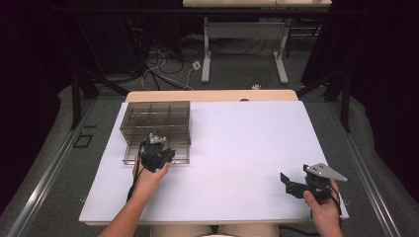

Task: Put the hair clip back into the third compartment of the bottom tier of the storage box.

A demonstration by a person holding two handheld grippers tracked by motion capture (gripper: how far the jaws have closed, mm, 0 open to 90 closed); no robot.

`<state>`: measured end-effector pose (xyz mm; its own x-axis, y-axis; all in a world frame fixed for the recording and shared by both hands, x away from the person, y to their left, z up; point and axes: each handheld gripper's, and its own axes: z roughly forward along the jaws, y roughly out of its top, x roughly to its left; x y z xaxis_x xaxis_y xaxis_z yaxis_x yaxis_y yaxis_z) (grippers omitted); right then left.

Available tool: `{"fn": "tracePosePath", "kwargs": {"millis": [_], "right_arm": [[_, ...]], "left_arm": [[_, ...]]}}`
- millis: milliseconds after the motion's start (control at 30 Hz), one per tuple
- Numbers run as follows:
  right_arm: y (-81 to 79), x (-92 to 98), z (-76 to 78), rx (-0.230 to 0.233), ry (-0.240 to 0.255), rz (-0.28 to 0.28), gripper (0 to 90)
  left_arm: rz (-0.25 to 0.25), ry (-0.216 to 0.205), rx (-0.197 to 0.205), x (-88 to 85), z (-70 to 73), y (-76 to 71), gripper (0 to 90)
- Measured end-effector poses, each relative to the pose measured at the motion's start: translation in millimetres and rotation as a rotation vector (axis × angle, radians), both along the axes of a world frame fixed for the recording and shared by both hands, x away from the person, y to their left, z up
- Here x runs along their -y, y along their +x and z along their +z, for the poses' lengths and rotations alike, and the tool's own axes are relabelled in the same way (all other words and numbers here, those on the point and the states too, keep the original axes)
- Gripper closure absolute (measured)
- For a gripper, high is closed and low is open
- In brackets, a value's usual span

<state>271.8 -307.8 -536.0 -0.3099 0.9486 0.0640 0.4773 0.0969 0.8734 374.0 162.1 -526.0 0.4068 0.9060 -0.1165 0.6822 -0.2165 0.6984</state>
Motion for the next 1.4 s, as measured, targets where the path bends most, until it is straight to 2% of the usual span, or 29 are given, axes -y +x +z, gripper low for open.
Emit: {"fn": "tracePosePath", "kwargs": {"millis": [300,333,367,433,467,600,1133,1300,1400], "right_arm": [[-0.7,0.3,-0.1,0.003,-0.001,0.005,8.4],[-1.7,0.5,0.8,-0.013,-0.006,-0.002,8.4],[-1.2,1.3,0.3,0.000,-0.005,0.002,8.4],[-2.3,2.0,0.7,-0.007,-0.001,-0.004,8.4],[-1.9,1.7,-0.2,0.005,0.009,-0.008,8.4],[-2.8,1.7,-0.3,0.007,0.005,-0.014,8.4],[-3.7,2.1,0.9,-0.002,0.002,-0.013,8.4],[-3.9,2.1,1.5,-0.002,-0.004,-0.011,8.4],[-4.0,2.1,1.6,-0.003,-0.003,-0.013,8.4]], "left_arm": [[0.002,0.003,-0.008,0.6,-2.6,2.0,78.9],[0.000,0.008,-0.010,0.7,-2.8,2.3,78.8],[0.001,0.007,-0.012,1.1,-3.1,2.5,78.8],[-0.003,0.014,-0.010,1.0,-3.4,3.2,78.8],[-0.001,0.006,-0.011,1.5,-3.9,3.4,78.8],[-0.001,0.011,-0.014,1.0,-3.8,3.6,77.9],[-0.004,-0.037,-0.002,-3.5,3.4,-3.1,60.3],[-0.010,-0.033,0.023,-4.3,7.2,-7.5,56.4],[-0.006,-0.053,0.032,-4.8,9.7,-10.2,53.1]]}}
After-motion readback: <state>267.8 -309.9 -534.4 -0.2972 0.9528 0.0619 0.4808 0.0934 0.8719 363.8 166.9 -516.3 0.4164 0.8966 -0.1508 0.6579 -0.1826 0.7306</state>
